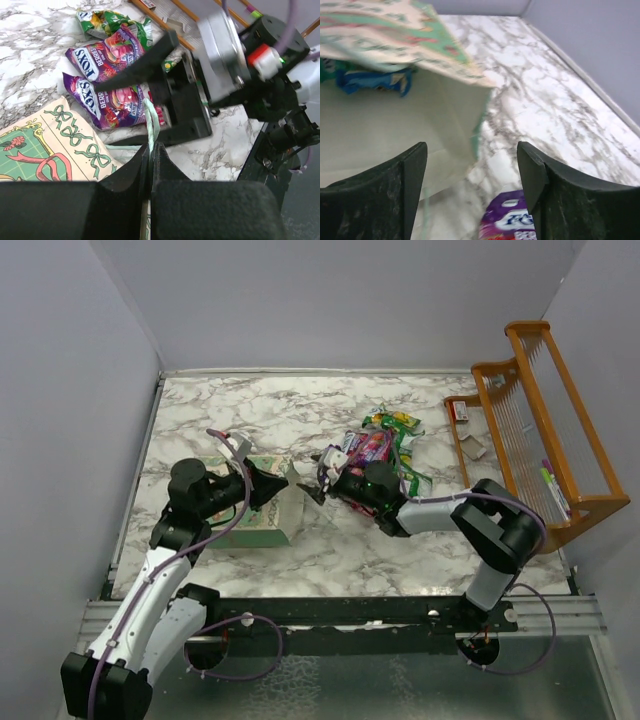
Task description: Take the snacks out of the paper bag
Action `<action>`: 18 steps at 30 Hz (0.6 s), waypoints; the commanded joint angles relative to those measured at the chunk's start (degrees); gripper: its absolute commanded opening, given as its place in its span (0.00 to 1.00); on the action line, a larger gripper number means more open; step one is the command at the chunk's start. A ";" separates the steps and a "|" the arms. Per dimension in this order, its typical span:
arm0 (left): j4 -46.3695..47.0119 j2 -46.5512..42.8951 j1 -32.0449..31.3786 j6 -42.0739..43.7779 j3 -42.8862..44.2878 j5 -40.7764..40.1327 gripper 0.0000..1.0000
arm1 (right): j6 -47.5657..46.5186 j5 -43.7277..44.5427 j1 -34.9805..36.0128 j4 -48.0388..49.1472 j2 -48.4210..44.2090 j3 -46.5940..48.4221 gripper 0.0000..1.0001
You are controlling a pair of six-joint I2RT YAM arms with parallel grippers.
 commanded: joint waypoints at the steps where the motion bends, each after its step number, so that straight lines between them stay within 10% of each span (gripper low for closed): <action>1: -1.26 -2.30 -0.16 1.27 -0.21 0.38 0.00 | 5.17 -5.89 -3.18 -0.17 4.67 6.55 0.74; 9: -3.66 -2.27 -0.16 1.41 1.14 -1.87 0.00 | 6.72 -12.03 -3.58 5.42 15.18 17.65 0.69; 18: -7.59 -3.44 -0.16 0.13 1.27 -10.84 0.00 | 5.97 -6.13 -4.17 11.78 18.60 18.90 0.31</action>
